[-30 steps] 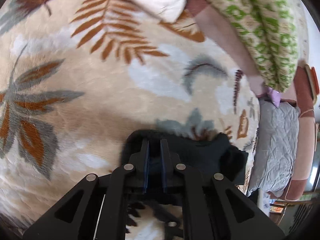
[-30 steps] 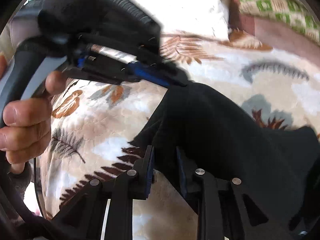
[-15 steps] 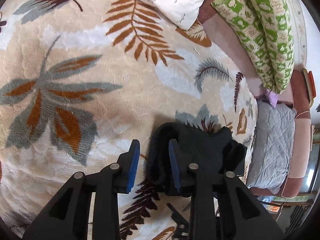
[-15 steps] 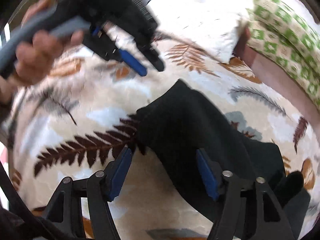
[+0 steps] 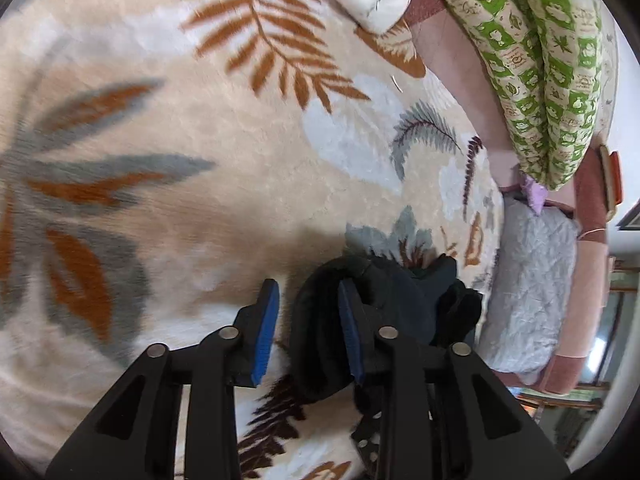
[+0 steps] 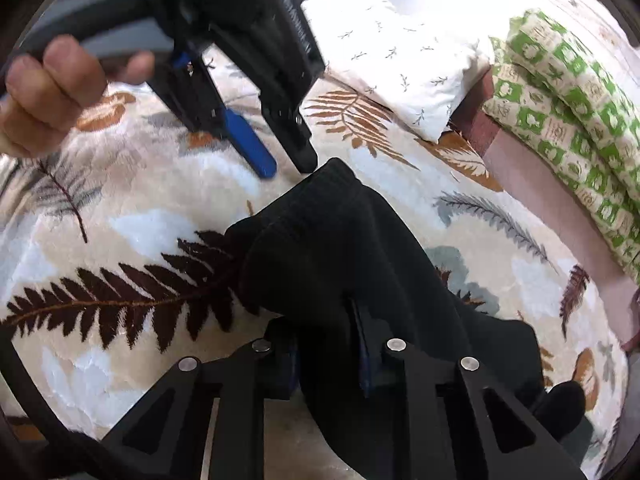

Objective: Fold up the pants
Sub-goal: 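Grasp the pants bundle with the left tool while the right tool lifts its edge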

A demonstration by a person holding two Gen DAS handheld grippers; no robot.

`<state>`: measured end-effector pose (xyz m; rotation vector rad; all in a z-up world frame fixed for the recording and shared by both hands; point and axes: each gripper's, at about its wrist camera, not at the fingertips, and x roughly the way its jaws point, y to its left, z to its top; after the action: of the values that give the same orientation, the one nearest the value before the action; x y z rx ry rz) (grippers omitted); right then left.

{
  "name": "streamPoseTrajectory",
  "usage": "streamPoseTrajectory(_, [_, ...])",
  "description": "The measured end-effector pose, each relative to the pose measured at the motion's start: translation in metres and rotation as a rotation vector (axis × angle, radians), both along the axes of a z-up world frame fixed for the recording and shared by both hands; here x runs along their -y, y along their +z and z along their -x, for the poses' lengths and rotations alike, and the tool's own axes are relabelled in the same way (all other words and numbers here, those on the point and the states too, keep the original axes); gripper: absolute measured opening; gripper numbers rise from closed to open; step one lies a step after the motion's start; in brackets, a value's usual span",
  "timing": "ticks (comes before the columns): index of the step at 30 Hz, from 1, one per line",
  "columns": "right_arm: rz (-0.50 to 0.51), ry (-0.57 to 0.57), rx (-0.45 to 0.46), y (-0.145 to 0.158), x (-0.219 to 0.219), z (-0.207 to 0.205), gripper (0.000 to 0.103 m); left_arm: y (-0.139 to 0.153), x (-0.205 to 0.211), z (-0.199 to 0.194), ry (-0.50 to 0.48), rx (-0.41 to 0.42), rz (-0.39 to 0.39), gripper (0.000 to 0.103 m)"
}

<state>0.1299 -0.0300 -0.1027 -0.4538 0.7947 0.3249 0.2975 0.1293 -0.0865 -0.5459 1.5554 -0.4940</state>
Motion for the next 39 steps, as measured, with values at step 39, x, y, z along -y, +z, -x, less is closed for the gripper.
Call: streamPoseTrajectory(39, [-0.217, -0.044, -0.045, 0.008, 0.02, 0.0, 0.017, 0.028, 0.033, 0.038, 0.031, 0.065, 0.242, 0.028])
